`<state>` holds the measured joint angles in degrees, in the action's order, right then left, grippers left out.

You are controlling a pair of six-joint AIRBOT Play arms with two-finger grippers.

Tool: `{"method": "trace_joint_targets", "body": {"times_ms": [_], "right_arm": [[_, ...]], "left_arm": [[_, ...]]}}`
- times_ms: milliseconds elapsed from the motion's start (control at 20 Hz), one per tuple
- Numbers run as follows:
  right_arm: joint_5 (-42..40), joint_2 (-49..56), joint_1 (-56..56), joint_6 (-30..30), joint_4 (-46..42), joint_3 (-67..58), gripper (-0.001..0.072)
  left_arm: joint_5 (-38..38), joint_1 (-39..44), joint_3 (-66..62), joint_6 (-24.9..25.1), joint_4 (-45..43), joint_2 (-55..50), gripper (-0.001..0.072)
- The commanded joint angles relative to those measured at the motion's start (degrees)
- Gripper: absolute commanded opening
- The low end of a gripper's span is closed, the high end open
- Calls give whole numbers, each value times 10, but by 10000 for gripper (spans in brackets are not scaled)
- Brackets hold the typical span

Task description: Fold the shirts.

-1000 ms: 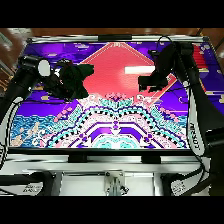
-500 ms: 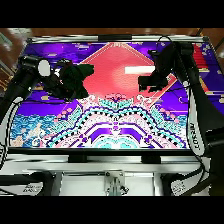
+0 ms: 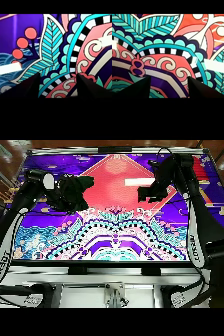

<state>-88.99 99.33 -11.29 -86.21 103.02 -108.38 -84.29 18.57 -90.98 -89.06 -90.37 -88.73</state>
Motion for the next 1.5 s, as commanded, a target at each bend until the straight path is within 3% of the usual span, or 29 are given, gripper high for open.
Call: {"method": "trace_joint_targets", "body": {"times_ms": [0, 50, 100, 250, 350, 600, 1050, 1200, 1300, 1450], "right_arm": [[41, 0, -1, 0, 1, -1, 581], [45, 0, -1, 1, 2, -1, 581], [50, 0, -1, -2, 4, -1, 581], [54, 0, -4, -17, 15, -1, 581], [52, 0, -3, -17, 17, 0, 581], [53, 0, -3, -30, 16, -1, 581], [63, 0, -3, -30, 17, -1, 581], [47, 0, -3, -29, 40, -1, 581], [41, 0, -3, -27, 61, -1, 581], [29, -2, 0, -23, 44, -1, 578]], "left_arm": [[9, 0, 0, -15, 25, -19, 540], [40, 0, -1, -15, 25, -20, 586], [83, -6, -5, -26, 23, -21, 720], [222, -54, -68, -94, 21, -49, 720], [264, -91, -134, -98, 28, -103, 720], [223, -133, -242, -87, 40, -257, 720], [217, -114, -242, -86, 43, -323, 716], [212, -112, -242, -88, 45, -324, 417], [190, -112, -242, -87, 50, -322, 56], [155, -110, -243, -65, 78, -292, 29]]}}
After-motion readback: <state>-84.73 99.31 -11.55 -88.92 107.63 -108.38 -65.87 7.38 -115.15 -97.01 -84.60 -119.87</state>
